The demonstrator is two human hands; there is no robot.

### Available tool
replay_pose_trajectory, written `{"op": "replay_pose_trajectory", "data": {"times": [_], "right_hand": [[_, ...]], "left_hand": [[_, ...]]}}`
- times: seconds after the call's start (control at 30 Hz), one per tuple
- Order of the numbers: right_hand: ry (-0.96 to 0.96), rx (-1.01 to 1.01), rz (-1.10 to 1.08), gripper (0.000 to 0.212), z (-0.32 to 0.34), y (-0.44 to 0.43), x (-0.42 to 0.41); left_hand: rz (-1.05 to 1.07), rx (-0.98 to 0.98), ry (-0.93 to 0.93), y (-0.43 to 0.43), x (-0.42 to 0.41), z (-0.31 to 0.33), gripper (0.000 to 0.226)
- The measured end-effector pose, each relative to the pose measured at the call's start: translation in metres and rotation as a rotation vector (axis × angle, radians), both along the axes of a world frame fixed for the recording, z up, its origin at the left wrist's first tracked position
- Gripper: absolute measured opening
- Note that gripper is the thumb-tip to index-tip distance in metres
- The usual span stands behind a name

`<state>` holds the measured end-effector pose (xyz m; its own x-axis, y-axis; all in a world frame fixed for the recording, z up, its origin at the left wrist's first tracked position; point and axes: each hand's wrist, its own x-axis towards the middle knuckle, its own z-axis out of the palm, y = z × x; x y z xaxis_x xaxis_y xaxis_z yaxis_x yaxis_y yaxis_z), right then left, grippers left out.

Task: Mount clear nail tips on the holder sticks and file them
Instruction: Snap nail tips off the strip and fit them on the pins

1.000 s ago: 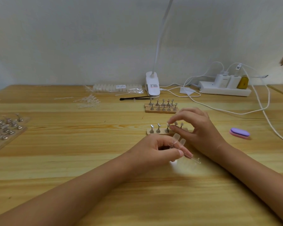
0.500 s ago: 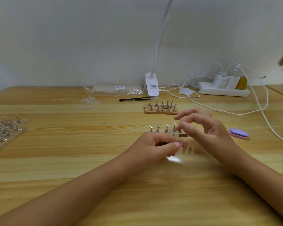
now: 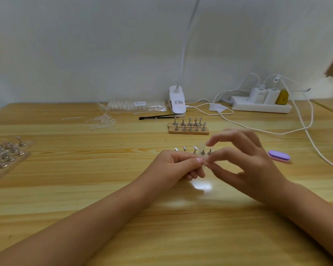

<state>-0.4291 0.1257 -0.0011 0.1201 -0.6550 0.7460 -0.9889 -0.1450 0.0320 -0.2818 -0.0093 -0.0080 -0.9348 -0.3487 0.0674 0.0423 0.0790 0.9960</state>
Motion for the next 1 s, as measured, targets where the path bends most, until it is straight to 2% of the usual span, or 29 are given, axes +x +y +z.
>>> {"op": "replay_pose_trajectory", "data": {"times": [0.07, 0.23, 0.33, 0.47, 0.6, 0.73, 1.0], "right_hand": [[-0.108, 0.020, 0.004, 0.018, -0.001, -0.001, 0.003], [-0.914, 0.082, 0.117, 0.013, 0.003, -0.002, 0.008], [-1.220, 0.083, 0.209, 0.009, 0.005, -0.001, 0.004], [-1.238, 0.174, 0.210, 0.012, 0.005, 0.000, 0.000], [-1.045, 0.255, 0.074, 0.014, -0.002, -0.001, -0.002], [-0.961, 0.257, 0.097, 0.018, -0.003, -0.003, -0.001], [-1.014, 0.316, 0.178, 0.024, 0.002, 0.002, -0.006]], "left_hand": [[0.001, -0.020, -0.004, 0.000, 0.000, -0.001, 0.027], [-0.004, -0.213, 0.044, 0.005, 0.003, -0.004, 0.021], [-0.019, -0.366, 0.107, 0.007, 0.003, -0.006, 0.019], [-0.067, -0.382, 0.120, 0.005, 0.005, -0.005, 0.021], [-0.086, -0.324, 0.093, 0.006, 0.006, -0.004, 0.021], [-0.067, -0.352, 0.118, 0.007, 0.006, -0.004, 0.020], [-0.036, -0.349, 0.141, 0.008, 0.006, -0.003, 0.020]]}}
